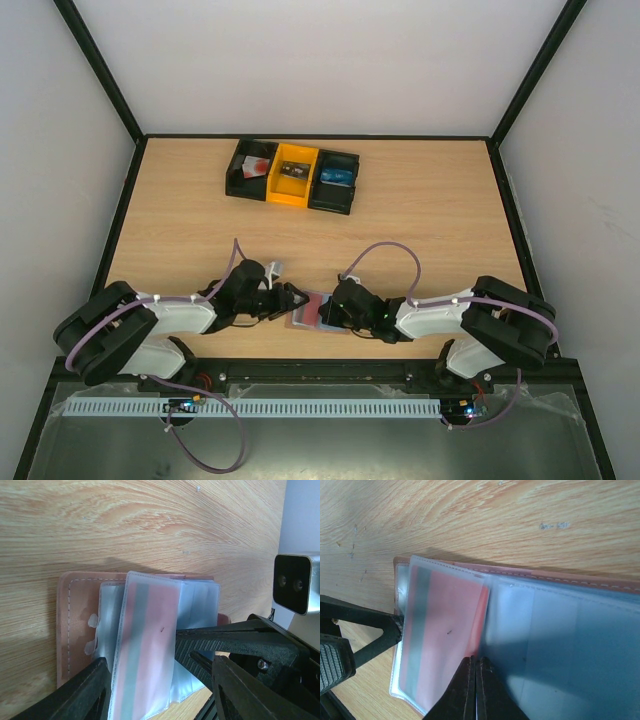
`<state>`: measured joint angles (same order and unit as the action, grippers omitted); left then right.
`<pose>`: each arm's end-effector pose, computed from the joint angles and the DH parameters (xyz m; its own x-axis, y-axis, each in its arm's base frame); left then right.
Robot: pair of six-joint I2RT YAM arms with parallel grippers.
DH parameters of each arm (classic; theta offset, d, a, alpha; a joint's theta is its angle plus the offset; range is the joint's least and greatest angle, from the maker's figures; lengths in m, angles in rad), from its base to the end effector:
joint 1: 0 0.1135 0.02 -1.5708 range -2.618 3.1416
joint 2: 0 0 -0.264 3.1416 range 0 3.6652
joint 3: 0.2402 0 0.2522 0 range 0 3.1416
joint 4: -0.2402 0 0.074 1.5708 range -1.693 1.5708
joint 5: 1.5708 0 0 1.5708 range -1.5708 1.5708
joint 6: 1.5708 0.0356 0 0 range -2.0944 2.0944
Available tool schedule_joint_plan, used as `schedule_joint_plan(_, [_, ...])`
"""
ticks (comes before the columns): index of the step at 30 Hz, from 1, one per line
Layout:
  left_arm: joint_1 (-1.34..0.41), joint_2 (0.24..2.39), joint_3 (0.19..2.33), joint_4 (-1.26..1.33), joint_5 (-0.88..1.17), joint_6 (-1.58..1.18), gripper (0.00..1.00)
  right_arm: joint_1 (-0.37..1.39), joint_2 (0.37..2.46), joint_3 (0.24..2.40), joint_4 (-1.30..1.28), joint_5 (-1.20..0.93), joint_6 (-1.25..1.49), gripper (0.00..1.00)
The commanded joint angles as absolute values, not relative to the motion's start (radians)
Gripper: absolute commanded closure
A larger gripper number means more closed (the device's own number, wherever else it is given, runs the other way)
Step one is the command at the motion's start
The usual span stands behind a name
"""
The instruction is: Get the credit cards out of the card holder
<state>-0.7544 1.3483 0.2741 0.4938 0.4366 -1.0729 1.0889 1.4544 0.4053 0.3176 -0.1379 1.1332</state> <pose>0.1500 -0.1617 0.1259 -0.9625 -0.1880 -0.1956 0.0684 0.5296 -0.8455 0.1091 0.2191 0.1203 -0.9691 0.0829 -0.2322 -0.1116 0.6923 0.7130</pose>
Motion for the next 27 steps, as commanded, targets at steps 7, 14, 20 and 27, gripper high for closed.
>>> schedule_joint_plan(7, [-0.763,1.367,0.276,0.543,0.466,-1.082,0.45,1.095,1.493,0.399,0.221,-0.11,1.119,0.98])
schedule_joint_plan(14, [-0.771,1.357,0.277,0.569,0.479,-1.106,0.49,1.095,1.47,0.391,0.244,-0.102,1.115,0.96])
schedule_joint_plan(20, [-0.785,1.37,0.272,0.631,0.502,-1.151,0.49,1.095,1.366,0.348,0.295,-0.061,1.126,0.93])
schedule_joint_plan(27, [-0.809,1.397,0.274,0.719,0.522,-1.199,0.49,1.095,1.367,0.327,0.317,-0.05,1.131,0.94])
